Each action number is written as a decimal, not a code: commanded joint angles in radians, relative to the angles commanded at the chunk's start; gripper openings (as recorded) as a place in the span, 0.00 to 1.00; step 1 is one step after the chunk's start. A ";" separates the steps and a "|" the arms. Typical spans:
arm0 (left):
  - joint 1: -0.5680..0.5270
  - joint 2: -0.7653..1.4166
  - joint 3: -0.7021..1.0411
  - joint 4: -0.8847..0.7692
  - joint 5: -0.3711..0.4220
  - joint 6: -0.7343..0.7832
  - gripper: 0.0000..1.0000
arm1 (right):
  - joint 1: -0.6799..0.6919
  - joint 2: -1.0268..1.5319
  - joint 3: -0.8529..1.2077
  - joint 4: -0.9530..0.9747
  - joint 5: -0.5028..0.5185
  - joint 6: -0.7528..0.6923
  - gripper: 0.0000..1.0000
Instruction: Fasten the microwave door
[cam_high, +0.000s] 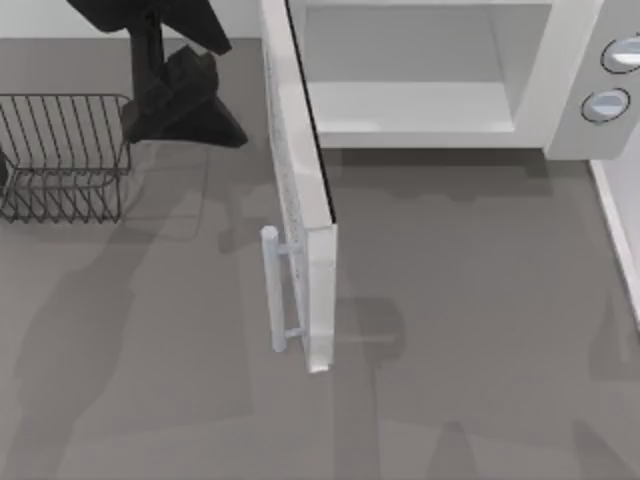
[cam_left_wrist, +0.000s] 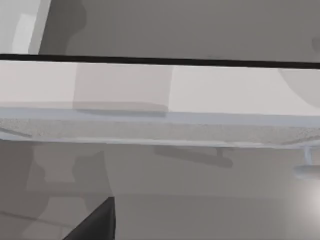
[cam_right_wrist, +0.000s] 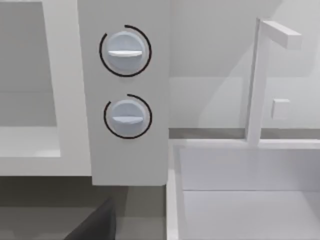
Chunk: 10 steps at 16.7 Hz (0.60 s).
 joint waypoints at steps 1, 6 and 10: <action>0.000 0.000 0.000 0.000 0.000 0.000 1.00 | 0.000 0.000 0.000 0.000 0.000 0.000 1.00; -0.011 -0.004 -0.041 0.042 -0.003 -0.012 1.00 | 0.000 0.000 0.000 0.000 0.000 0.000 1.00; -0.053 -0.009 -0.179 0.197 -0.016 -0.056 1.00 | 0.000 0.000 0.000 0.000 0.000 0.000 1.00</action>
